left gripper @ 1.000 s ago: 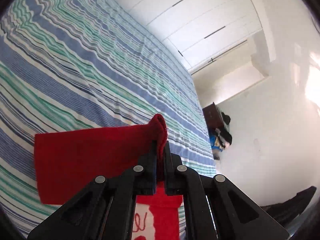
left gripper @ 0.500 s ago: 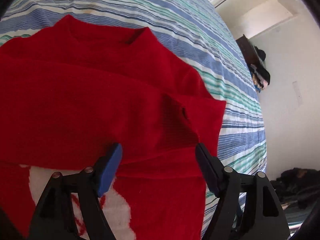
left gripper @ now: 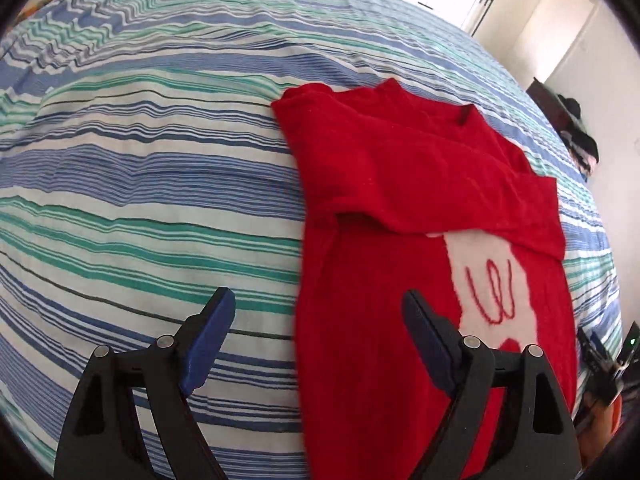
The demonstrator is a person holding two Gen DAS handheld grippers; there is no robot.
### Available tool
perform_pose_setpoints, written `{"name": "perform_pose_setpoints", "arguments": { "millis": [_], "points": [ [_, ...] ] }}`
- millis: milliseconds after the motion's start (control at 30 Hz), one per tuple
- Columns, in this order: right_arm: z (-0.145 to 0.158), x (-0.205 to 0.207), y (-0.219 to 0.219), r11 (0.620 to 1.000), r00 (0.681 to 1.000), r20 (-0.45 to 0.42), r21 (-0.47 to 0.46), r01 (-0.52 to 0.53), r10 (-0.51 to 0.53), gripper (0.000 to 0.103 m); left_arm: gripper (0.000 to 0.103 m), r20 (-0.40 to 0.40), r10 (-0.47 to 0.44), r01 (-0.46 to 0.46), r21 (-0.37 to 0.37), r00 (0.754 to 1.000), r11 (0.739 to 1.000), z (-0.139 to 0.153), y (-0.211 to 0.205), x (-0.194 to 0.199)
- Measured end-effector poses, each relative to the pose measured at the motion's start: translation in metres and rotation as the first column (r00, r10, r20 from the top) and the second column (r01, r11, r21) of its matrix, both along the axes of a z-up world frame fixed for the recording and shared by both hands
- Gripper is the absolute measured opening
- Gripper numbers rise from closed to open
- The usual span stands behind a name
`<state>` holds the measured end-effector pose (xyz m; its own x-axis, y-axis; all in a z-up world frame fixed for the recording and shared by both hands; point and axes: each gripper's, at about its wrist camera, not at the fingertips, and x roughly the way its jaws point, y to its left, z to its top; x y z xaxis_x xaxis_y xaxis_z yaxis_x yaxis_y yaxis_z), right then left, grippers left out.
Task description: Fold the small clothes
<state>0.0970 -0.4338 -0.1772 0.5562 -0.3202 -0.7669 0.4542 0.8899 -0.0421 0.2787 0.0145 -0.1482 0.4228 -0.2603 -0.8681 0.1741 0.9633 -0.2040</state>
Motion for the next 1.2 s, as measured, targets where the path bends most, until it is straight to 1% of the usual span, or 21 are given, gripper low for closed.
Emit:
{"name": "perform_pose_setpoints", "arguments": {
  "millis": [133,200,267,300,333,400,467,533,600,667,700,733,767,800,833,900,967,1067,1133,1167,1200],
  "points": [
    [0.0,0.0,0.002,1.0,1.0,-0.001,-0.011,0.004,-0.004,0.103,0.086,0.037,-0.074,0.07,0.097,0.997,0.993,-0.004,-0.016,0.0],
    [0.0,0.0,0.003,1.0,1.0,0.0,-0.016,0.005,-0.005,0.103,0.086,0.042,-0.036,0.029,0.171,0.998,0.985,-0.01,-0.025,0.009],
    [0.0,0.0,0.003,1.0,1.0,0.002,-0.019,0.006,-0.006,0.103,0.086,0.035,0.027,-0.034,0.21,0.999,0.977,-0.023,-0.029,0.028],
    [0.0,-0.001,0.004,1.0,1.0,0.004,-0.019,0.006,-0.006,0.103,0.08,0.04,0.06,-0.067,0.21,0.997,0.975,-0.026,-0.028,0.036],
    [0.0,-0.001,0.004,1.0,1.0,0.005,-0.019,0.006,-0.006,0.103,0.053,0.061,0.1,-0.11,0.203,0.993,0.973,-0.025,-0.022,0.041],
    [0.001,-0.001,0.004,1.0,1.0,0.005,-0.017,0.006,-0.006,0.103,0.013,0.068,0.172,-0.18,0.133,0.983,0.975,-0.023,-0.004,0.043],
    [0.001,-0.001,0.004,1.0,1.0,0.005,-0.016,0.006,-0.006,0.103,0.008,0.079,0.208,-0.216,0.105,0.975,0.971,-0.021,0.006,0.035],
    [0.001,-0.001,0.004,1.0,1.0,0.004,-0.016,0.006,-0.006,0.103,0.003,0.099,0.21,-0.224,0.174,0.973,0.959,-0.026,0.01,0.022],
    [0.0,0.0,0.003,1.0,1.0,0.001,-0.017,0.005,-0.005,0.103,0.006,0.043,0.236,-0.239,0.133,0.971,0.962,-0.04,0.024,0.016],
    [0.0,0.0,0.003,1.0,1.0,0.0,-0.017,0.005,-0.005,0.103,0.01,0.026,0.256,-0.256,0.022,0.966,0.966,-0.04,0.04,0.011],
    [0.0,0.0,0.003,1.0,1.0,0.001,-0.016,0.005,-0.005,0.103,0.026,0.016,0.256,-0.256,-0.022,0.966,0.966,-0.037,0.046,0.006],
    [0.0,0.0,0.003,1.0,1.0,0.001,-0.016,0.005,-0.005,0.103,0.053,0.012,0.254,-0.253,-0.066,0.967,0.965,-0.033,0.051,0.0],
    [0.0,0.0,0.003,1.0,1.0,0.001,-0.015,0.005,-0.005,0.103,0.068,0.024,0.261,-0.258,-0.086,0.965,0.962,-0.028,0.056,-0.008],
    [0.0,0.001,0.003,1.0,1.0,0.001,-0.015,0.004,-0.004,0.103,0.093,0.059,0.282,-0.278,-0.068,0.958,0.958,-0.022,0.06,-0.016],
    [0.0,0.001,0.003,1.0,1.0,0.001,-0.015,0.004,-0.004,0.103,0.101,0.105,0.302,-0.3,-0.037,0.947,0.953,-0.015,0.063,-0.023],
    [0.0,0.001,0.003,1.0,1.0,0.002,-0.017,0.004,-0.004,0.103,0.102,0.171,0.317,-0.32,-0.008,0.933,0.947,-0.006,0.074,-0.025],
    [0.0,0.001,0.003,1.0,1.0,0.004,-0.019,0.004,-0.004,0.103,0.102,0.163,0.322,-0.327,0.005,0.933,0.945,-0.003,0.086,-0.012],
    [-0.001,0.0,0.003,1.0,1.0,0.011,-0.022,0.003,-0.003,0.103,0.102,0.085,0.34,-0.34,-0.019,0.936,0.94,-0.02,0.103,0.018],
    [-0.001,0.0,0.004,1.0,1.0,0.014,-0.024,0.003,-0.003,0.103,0.103,-0.043,0.33,-0.331,-0.032,0.943,0.943,-0.06,0.111,0.036],
    [-0.001,0.0,0.004,1.0,1.0,0.015,-0.025,0.003,-0.003,0.103,0.103,0.013,0.307,-0.307,-0.012,0.952,0.952,-0.071,0.109,0.037],
    [-0.001,0.0,0.004,1.0,1.0,0.016,-0.024,0.003,-0.003,0.103,0.103,0.105,0.279,-0.282,0.023,0.955,0.959,-0.068,0.102,0.03]
  ]
}}
